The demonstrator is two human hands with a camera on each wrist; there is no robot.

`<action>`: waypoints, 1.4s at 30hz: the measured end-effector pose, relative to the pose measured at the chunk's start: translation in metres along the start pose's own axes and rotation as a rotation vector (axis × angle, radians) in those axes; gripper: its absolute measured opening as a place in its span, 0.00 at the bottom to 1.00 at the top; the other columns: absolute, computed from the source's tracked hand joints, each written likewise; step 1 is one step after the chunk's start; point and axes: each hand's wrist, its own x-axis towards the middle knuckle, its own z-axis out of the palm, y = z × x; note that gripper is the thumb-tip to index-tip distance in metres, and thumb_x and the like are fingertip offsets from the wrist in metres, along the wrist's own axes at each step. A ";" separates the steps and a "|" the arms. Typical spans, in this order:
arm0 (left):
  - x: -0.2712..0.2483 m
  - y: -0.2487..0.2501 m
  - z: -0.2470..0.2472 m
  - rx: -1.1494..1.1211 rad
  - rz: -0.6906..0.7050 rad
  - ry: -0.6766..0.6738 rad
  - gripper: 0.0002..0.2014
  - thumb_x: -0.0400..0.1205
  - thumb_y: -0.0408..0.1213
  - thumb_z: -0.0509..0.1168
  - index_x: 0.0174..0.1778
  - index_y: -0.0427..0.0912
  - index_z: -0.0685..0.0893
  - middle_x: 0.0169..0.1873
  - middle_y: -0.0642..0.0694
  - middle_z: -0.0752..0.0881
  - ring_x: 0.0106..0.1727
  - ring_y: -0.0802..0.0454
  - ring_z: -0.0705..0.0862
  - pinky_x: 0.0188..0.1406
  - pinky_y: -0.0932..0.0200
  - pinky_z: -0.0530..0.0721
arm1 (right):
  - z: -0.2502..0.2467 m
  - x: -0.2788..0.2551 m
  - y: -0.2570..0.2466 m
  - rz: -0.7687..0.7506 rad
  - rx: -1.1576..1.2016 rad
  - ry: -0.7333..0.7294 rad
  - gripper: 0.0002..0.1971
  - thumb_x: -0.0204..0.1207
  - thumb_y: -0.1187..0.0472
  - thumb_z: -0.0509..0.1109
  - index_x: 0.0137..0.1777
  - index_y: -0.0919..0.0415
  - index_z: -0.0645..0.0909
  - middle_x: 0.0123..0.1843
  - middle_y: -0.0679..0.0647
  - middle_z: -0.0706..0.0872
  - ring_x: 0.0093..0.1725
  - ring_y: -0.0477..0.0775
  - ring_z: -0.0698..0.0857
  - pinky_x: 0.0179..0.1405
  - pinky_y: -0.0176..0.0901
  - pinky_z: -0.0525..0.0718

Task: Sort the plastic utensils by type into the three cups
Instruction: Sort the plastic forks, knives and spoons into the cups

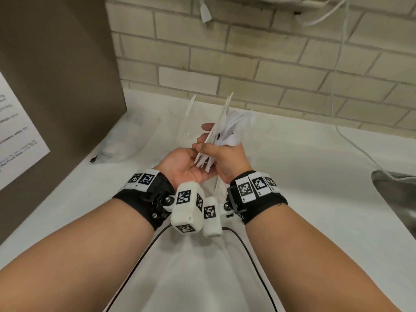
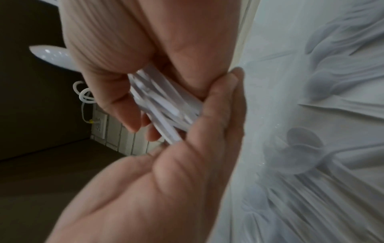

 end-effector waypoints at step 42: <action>0.048 0.049 -0.018 0.834 0.668 0.438 0.11 0.83 0.41 0.60 0.51 0.35 0.77 0.31 0.43 0.84 0.25 0.49 0.84 0.33 0.52 0.85 | -0.016 0.055 -0.015 0.000 -0.579 0.080 0.10 0.65 0.55 0.82 0.38 0.53 0.82 0.35 0.46 0.84 0.35 0.48 0.83 0.37 0.41 0.80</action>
